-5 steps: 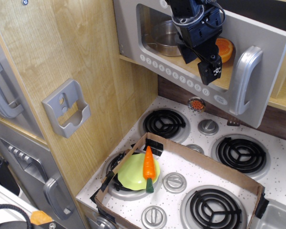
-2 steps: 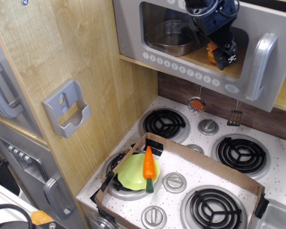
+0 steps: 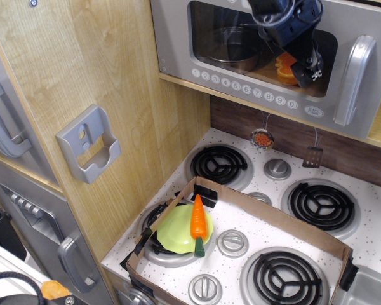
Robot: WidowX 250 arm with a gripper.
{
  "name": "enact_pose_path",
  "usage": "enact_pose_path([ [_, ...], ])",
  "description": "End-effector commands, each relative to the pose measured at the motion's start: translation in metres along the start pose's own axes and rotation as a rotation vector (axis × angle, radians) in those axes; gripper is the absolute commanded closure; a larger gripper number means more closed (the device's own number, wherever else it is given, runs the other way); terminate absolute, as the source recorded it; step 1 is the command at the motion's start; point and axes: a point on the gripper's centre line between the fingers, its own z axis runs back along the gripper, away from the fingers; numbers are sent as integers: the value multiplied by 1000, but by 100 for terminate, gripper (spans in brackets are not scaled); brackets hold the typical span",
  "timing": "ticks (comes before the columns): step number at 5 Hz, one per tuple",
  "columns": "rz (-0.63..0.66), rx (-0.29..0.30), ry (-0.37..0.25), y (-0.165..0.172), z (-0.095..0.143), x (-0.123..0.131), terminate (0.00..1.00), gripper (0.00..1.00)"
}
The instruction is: Close microwave
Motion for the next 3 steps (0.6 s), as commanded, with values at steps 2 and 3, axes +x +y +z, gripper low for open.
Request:
enact_pose_path([
  [2,-71,84,-136,-2,18,22,0,0],
  [3,-111,101,-162,-1,18,29,100,0],
])
